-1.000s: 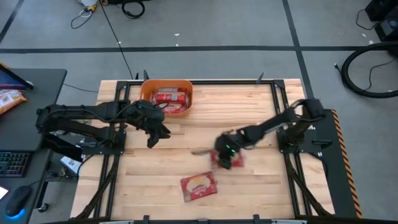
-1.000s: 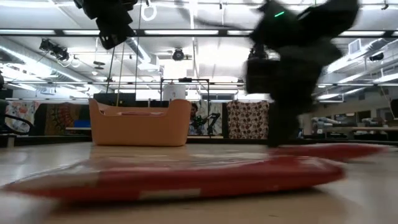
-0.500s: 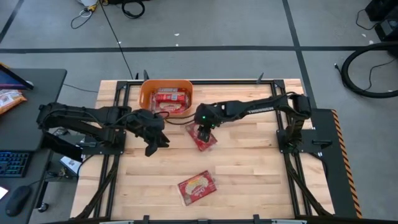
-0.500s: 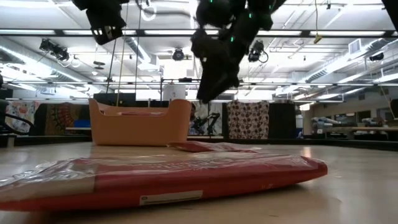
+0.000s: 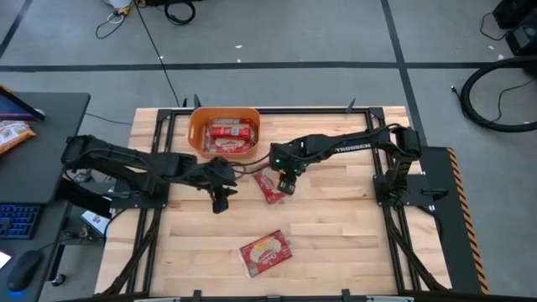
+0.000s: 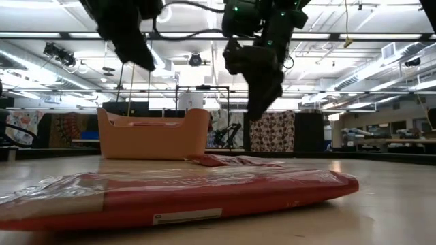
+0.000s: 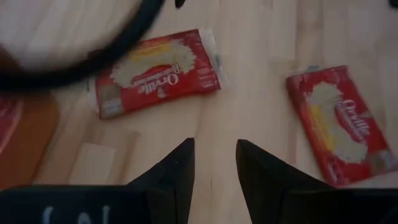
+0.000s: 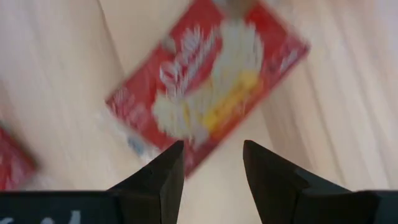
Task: Sort popcorn bags into baskets
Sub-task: Put the red popcorn bag into the orange bin
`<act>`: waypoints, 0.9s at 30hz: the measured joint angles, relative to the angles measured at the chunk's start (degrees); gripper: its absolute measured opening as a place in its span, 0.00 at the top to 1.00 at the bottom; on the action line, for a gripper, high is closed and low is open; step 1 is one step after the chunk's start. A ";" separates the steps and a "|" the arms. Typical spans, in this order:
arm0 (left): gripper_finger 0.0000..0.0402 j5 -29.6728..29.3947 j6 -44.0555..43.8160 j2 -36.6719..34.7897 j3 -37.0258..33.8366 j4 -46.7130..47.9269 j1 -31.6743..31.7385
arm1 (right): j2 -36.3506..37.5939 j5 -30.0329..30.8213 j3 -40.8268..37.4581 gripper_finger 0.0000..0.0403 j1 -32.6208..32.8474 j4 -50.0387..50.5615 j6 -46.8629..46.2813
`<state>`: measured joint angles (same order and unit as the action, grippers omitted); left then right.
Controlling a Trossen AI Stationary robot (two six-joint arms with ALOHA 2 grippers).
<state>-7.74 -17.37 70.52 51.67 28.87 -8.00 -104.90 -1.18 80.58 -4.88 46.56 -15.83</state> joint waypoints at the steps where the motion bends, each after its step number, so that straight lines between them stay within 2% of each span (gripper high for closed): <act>1: 0.69 0.29 0.15 1.68 0.02 -1.23 0.33 | 0.00 -0.13 0.00 0.58 0.18 1.33 -0.07; 6: 0.69 7.92 1.93 9.82 0.05 -5.24 2.27 | 0.24 0.08 0.00 0.58 2.08 8.19 -0.95; 10: 0.69 9.09 4.58 13.89 0.05 -5.93 3.10 | 1.56 3.86 0.00 0.58 4.19 14.32 -3.77; 14: 0.69 14.85 7.62 13.51 0.01 -6.63 3.74 | 3.32 8.45 -1.11 0.58 5.71 21.93 -5.24; 17: 0.69 18.50 12.85 11.20 0.08 -8.14 3.35 | 4.67 8.87 -4.70 0.58 6.31 25.10 -7.07; 21: 0.69 14.89 20.14 10.38 0.02 -9.83 3.16 | 8.51 8.62 -11.17 0.58 6.99 26.08 -12.73; 24: 0.69 9.93 26.22 10.77 0.04 -12.42 3.37 | 13.39 8.60 -15.46 0.58 8.47 24.75 -17.50; 27: 0.69 7.38 32.09 11.97 0.03 -15.89 3.39 | 18.81 8.86 -18.30 0.58 10.33 23.54 -21.72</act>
<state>-0.36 14.72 82.49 51.70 12.98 -4.60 -86.09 7.68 62.28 5.45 70.10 -37.55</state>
